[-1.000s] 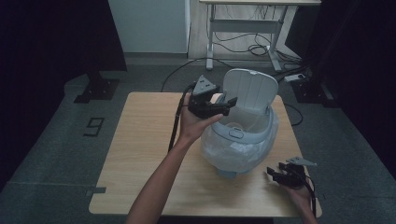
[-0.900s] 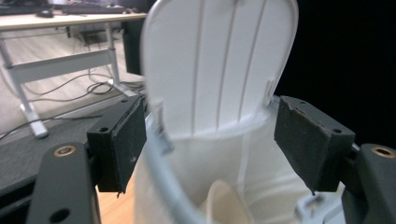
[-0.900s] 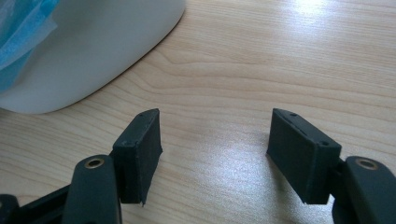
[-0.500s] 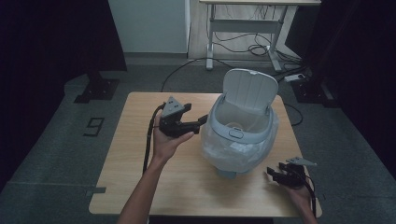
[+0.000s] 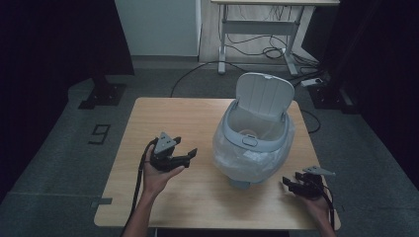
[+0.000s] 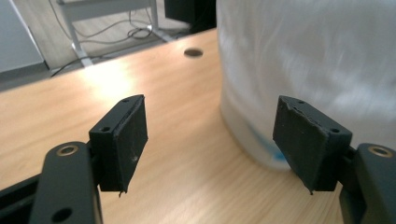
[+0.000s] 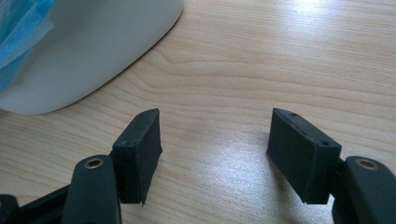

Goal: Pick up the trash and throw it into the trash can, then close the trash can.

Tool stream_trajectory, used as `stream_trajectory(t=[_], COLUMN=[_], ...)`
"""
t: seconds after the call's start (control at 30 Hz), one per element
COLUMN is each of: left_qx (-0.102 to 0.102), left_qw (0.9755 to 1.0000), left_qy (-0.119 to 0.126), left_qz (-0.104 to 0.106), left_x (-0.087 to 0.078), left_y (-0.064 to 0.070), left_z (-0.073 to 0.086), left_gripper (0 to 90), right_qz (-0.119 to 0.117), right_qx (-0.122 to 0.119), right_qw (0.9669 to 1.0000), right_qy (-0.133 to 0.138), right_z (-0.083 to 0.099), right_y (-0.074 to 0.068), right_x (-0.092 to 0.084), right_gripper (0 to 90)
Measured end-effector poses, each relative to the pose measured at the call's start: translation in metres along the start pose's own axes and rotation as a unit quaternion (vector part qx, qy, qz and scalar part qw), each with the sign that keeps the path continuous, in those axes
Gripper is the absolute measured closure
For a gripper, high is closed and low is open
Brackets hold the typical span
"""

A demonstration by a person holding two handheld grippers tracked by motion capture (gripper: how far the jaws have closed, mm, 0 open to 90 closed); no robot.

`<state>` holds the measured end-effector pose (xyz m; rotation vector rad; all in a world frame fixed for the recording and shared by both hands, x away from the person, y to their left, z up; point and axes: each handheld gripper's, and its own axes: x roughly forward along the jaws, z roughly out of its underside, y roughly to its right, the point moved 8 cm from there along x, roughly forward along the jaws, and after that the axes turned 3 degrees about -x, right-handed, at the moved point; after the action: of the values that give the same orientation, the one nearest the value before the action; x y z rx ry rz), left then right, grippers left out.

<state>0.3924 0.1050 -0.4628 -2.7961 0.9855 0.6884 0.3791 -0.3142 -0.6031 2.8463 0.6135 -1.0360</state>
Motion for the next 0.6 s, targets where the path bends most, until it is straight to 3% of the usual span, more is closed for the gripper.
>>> stream_trajectory(t=[0.1, 0.23, 0.37, 0.6], left_qx=[-0.003, -0.024, -0.031, -0.034], left_qw=[1.0000, 0.9995, 0.9992, 0.9989], left_qy=[-0.007, -0.019, -0.023, -0.029], left_qz=[-0.005, -0.001, -0.006, -0.009], left_x=[-0.003, -0.002, -0.002, 0.000], left_y=[-0.004, -0.010, -0.014, -0.014], left_z=[0.014, 0.035, 0.040, 0.046], left_gripper=[26.2, 26.8, 26.8, 26.9], right_qz=[-0.002, -0.002, 0.009, 0.006], right_qx=[0.002, 0.007, 0.007, 0.006], right_qw=[1.0000, 1.0000, 0.9997, 0.9987], right_qy=[0.001, 0.006, 0.020, 0.050], right_z=[0.000, 0.000, -0.004, -0.015], right_y=[0.000, 0.001, 0.004, 0.003], right_x=[0.000, -0.001, -0.005, -0.017], right_gripper=[34.0, 33.9, 33.4, 32.9])
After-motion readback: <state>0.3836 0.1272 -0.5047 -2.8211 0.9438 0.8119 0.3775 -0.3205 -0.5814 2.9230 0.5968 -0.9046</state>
